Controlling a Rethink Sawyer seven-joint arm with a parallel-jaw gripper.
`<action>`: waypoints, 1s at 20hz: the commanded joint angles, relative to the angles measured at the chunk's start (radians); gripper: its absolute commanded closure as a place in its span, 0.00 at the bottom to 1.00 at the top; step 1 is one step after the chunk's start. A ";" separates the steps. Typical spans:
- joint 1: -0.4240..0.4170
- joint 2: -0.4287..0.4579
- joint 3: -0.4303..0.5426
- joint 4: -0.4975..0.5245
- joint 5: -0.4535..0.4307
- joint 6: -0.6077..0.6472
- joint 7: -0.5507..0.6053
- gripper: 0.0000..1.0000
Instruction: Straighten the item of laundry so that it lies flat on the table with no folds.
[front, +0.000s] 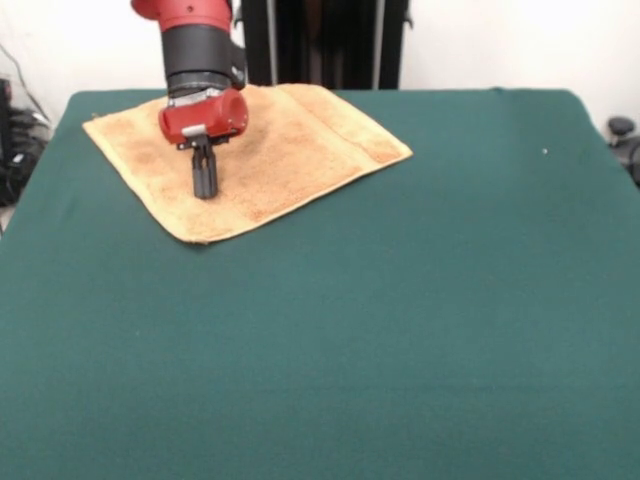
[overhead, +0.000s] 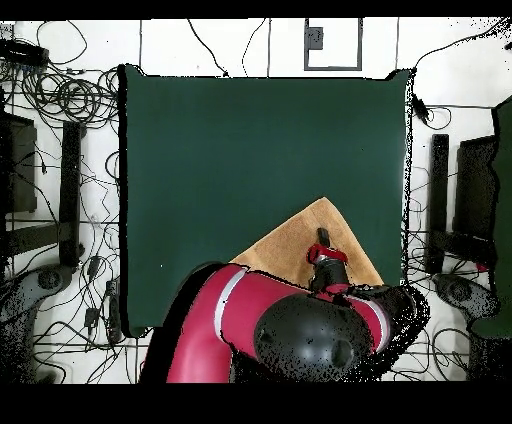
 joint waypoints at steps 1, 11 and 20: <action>-0.002 0.125 0.069 -0.111 0.078 0.125 -0.204 1.00; -0.010 0.234 0.100 -0.315 0.090 0.315 -0.108 1.00; -0.013 0.159 0.176 -0.493 -0.062 0.583 0.158 1.00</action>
